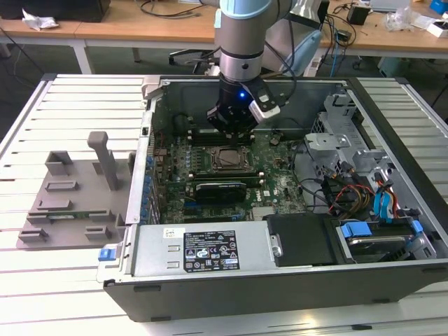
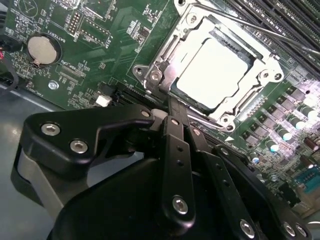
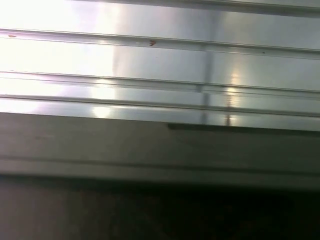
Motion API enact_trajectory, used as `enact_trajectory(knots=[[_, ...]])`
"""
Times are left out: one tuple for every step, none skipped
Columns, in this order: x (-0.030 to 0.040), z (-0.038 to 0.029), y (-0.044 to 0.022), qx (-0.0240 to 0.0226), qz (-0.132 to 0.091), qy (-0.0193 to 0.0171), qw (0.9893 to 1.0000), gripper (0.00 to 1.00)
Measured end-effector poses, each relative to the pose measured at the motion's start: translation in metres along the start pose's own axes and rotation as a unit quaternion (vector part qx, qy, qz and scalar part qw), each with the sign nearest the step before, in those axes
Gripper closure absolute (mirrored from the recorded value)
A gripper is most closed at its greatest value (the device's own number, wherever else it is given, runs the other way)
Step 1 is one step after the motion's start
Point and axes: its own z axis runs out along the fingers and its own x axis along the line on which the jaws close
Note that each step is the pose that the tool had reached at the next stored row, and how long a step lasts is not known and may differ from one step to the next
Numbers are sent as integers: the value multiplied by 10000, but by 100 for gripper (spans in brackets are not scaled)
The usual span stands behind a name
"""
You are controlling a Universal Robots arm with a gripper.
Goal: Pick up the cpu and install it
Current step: 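Install the first cpu locking lever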
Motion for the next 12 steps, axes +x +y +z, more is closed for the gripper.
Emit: enact_trajectory(knots=[[-10, 1, 0, 0, 0, 4, 10000, 89], [-19, 3, -1, -1, 0, 9, 10000, 89], [-33, 4, -1, -1, 0, 14, 10000, 89], [-52, 5, -3, 0, 0, 21, 10000, 89], [-63, 5, -4, 0, -1, 25, 10000, 89], [-70, 6, -4, 0, -1, 28, 10000, 89], [-74, 6, -4, 0, -2, 30, 10000, 89], [-75, 8, -4, 0, -1, 31, 10000, 89], [-75, 9, -4, 1, 0, 32, 10000, 89], [-76, 14, -4, 1, 1, 33, 10000, 89], [-77, 18, -4, 2, 1, 34, 10000, 89], [-78, 21, -4, 4, 1, 36, 10000, 89]])
